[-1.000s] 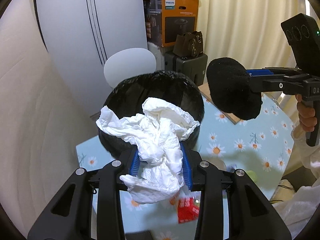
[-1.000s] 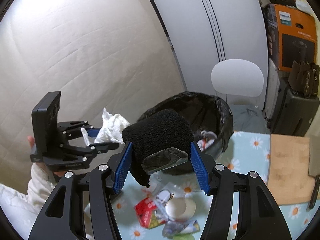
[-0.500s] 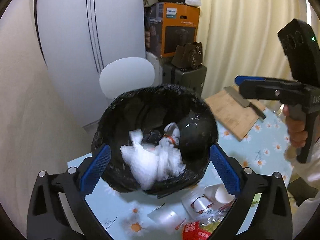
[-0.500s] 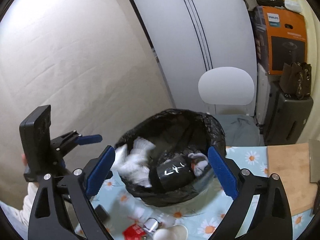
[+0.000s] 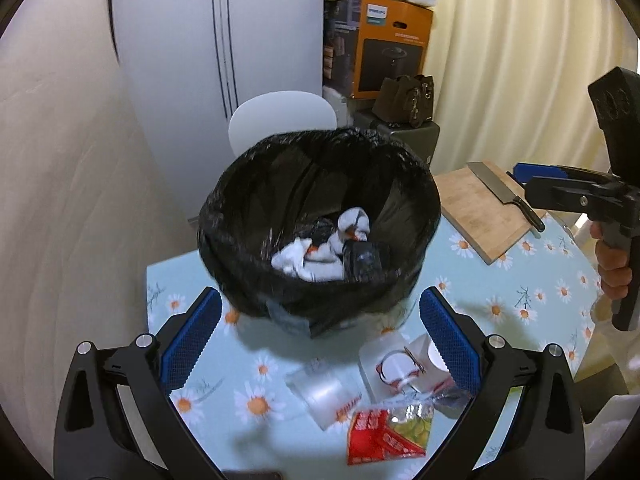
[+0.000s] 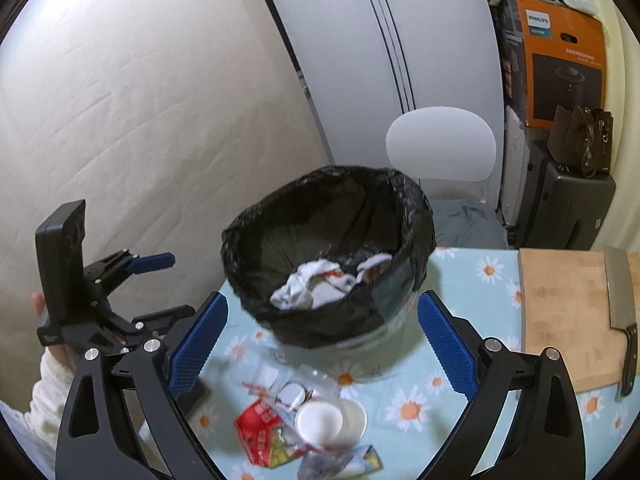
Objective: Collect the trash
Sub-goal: 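Move both grippers back over the remaining trash on the table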
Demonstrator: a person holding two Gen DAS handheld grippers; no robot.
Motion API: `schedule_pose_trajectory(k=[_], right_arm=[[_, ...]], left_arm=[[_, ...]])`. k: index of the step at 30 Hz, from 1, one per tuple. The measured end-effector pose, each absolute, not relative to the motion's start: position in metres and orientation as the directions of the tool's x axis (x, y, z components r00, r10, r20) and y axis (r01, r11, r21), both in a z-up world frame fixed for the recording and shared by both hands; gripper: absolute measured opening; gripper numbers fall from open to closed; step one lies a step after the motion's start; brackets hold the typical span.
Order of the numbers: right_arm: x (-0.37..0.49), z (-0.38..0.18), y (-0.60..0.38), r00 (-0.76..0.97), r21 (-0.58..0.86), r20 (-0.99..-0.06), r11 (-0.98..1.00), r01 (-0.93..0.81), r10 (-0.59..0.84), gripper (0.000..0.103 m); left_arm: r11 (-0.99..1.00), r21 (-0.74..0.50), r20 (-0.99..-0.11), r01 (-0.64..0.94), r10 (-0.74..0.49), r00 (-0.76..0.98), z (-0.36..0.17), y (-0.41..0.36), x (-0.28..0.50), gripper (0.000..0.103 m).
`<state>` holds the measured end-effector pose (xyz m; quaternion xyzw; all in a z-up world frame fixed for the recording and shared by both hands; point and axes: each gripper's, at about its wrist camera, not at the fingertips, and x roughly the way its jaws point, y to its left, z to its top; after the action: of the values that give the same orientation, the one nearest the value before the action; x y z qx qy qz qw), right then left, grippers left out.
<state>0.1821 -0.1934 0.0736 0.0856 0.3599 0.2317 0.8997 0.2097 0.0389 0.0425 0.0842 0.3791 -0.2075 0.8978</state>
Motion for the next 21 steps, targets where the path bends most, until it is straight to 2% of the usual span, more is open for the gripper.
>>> schedule_pose_trajectory(k=[14, 21], right_arm=[[0.122, 0.044, -0.192, 0.572, 0.286, -0.680, 0.885, -0.369, 0.458, 0.094], [0.105, 0.024, -0.194, 0.536, 0.291, -0.730, 0.903, -0.316, 0.423, 0.094]], left_arm=[[0.917, -0.001, -0.747, 0.400, -0.266, 0.609, 0.012, 0.034, 0.151, 0.097], [0.926, -0.022, -0.765, 0.377, -0.258, 0.590, -0.009, 0.033, 0.133, 0.097]])
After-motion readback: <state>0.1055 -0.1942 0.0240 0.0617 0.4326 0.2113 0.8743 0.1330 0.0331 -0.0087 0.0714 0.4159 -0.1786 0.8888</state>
